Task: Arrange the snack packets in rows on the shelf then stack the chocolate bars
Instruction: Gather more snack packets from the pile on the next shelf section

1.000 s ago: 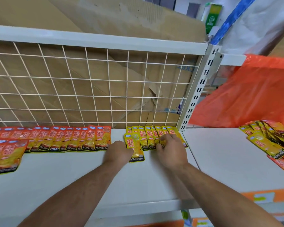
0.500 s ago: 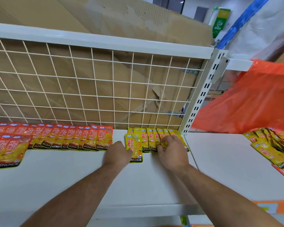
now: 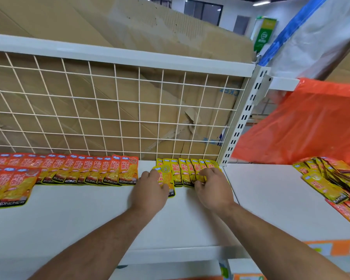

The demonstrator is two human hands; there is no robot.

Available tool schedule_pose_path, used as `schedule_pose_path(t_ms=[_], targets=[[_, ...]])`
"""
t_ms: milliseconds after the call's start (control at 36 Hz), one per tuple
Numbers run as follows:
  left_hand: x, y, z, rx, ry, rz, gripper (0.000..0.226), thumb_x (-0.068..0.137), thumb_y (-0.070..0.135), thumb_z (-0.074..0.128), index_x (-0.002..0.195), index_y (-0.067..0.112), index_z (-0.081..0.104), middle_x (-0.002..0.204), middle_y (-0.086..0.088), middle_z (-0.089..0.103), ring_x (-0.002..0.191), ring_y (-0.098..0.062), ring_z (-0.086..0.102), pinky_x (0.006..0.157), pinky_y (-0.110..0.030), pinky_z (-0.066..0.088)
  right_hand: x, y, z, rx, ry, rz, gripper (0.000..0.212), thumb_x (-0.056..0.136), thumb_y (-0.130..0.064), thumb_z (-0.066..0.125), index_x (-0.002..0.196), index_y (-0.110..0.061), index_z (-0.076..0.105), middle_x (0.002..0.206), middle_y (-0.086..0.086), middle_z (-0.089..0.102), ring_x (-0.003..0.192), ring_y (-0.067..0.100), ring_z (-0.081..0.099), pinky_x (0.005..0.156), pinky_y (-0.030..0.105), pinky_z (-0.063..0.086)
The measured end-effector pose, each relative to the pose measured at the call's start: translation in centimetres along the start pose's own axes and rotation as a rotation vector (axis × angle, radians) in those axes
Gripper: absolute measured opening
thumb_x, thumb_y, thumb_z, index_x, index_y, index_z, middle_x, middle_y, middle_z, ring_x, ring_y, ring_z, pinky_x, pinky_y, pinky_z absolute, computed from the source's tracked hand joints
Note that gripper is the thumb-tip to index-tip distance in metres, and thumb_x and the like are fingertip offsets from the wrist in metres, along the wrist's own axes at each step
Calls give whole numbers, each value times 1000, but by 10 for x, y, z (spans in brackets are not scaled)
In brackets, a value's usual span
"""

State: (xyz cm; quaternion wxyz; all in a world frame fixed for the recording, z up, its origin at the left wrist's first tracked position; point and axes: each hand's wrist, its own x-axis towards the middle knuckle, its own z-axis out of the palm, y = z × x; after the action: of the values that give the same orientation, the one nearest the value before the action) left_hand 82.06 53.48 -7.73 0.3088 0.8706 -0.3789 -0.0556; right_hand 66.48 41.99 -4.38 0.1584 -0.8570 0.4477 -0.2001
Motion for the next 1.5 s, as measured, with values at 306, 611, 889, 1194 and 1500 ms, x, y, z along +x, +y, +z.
schedule_pose_path(t_ms=[306, 611, 889, 1194, 1500], targets=[[-14, -8, 4, 140, -146, 233, 30, 90, 28, 58, 118, 29, 69, 124, -4, 56, 108, -30, 51, 88, -37, 49, -33, 10, -5, -56, 23, 49, 34, 91, -31, 62, 121, -17, 65, 122, 4, 59, 118, 26, 52, 93, 33, 45], [-15, -5, -5, 185, -215, 243, 35, 93, 30, 53, 125, 33, 66, 127, -1, 54, 112, -26, 50, 93, -32, 44, -34, 6, -10, -51, 0, 62, 37, 88, -30, 62, 123, -18, 64, 123, 4, 58, 119, 25, 51, 93, 33, 45], [-11, -2, -7, 225, -144, 268, 41, 84, 42, 53, 121, 33, 68, 121, -1, 58, 112, -26, 50, 91, -37, 48, -23, -2, -14, -40, -32, 74, 41, 88, -28, 60, 128, -17, 62, 128, 2, 56, 121, 24, 51, 94, 33, 47], [-25, 46, 7, 291, -237, 575, 65, 88, 59, 33, 148, 35, 39, 160, 4, 29, 148, -24, 21, 119, -43, 14, -59, 28, -24, -289, -148, 55, 66, 91, -51, 54, 149, -25, 39, 161, 1, 30, 141, 25, 34, 108, 36, 40], [-69, 130, 44, 276, -339, 710, 61, 96, 56, 39, 152, 34, 29, 162, 5, 22, 149, -21, 14, 120, -39, 7, -99, 108, -81, -284, -42, 244, 64, 92, -53, 52, 149, -26, 41, 157, 2, 36, 142, 23, 33, 111, 36, 38]])
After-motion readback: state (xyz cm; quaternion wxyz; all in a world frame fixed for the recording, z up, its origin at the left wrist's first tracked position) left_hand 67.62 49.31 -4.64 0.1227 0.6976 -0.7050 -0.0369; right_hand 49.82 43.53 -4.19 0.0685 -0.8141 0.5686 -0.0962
